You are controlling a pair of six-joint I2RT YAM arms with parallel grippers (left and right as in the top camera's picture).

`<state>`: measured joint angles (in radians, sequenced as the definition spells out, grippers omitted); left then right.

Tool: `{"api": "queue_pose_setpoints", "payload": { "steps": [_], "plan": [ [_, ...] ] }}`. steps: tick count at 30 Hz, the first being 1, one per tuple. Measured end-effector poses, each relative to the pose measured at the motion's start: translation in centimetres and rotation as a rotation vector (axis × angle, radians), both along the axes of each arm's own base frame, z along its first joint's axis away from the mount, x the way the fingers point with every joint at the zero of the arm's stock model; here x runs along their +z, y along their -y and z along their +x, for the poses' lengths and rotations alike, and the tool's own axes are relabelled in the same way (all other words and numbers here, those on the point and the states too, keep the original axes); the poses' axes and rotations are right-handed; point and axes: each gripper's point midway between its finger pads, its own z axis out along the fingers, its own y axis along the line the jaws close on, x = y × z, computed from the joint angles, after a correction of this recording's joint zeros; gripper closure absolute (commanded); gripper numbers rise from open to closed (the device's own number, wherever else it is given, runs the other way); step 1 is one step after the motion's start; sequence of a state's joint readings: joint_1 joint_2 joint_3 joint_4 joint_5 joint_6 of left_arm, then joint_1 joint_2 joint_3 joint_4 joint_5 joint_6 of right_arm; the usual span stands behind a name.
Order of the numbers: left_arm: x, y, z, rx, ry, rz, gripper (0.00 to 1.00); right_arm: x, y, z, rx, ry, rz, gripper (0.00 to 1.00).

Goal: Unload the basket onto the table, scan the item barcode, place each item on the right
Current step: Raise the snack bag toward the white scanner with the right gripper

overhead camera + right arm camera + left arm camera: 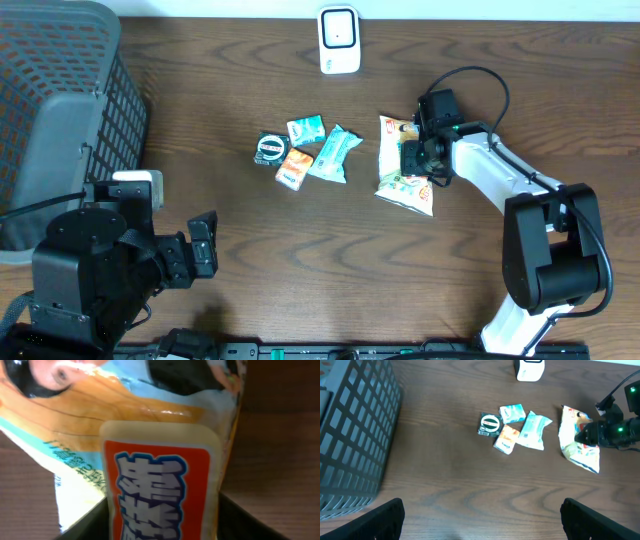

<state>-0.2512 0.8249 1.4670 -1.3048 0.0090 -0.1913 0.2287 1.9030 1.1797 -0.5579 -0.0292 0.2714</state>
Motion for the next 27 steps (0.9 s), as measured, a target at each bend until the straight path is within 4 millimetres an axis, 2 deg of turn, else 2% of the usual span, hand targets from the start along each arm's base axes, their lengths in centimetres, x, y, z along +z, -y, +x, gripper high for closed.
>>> {"api": "queue_pose_setpoints", "payload": {
  "steps": [1, 9, 11, 20, 25, 27],
  "plan": [
    [0.0, 0.0, 0.0, 0.0, 0.0, 0.0, 0.02, 0.0, 0.0, 0.1, -0.003, 0.002, 0.003, 0.99],
    [0.0, 0.0, 0.0, 0.0, 0.0, 0.0, 0.02, 1.8, -0.8, 1.0, -0.002, 0.02, 0.038, 0.99],
    [0.0, 0.0, 0.0, 0.0, 0.0, 0.0, 0.02, 2.8, -1.4, 2.0, 0.009, 0.039, 0.059, 0.99],
    [0.0, 0.0, 0.0, 0.0, 0.0, 0.0, 0.02, 12.2, -4.8, 10.0, 0.1, 0.36, 0.131, 0.99],
    [0.0, 0.0, 0.0, 0.0, 0.0, 0.0, 0.02, 18.2, -6.9, 14.3, 0.131, 0.621, 0.185, 0.99],
    [0.0, 0.0, 0.0, 0.0, 0.0, 0.0, 0.02, 20.4, -8.0, 15.4, 0.147, 0.721, 0.207, 0.99]
  ]
}}
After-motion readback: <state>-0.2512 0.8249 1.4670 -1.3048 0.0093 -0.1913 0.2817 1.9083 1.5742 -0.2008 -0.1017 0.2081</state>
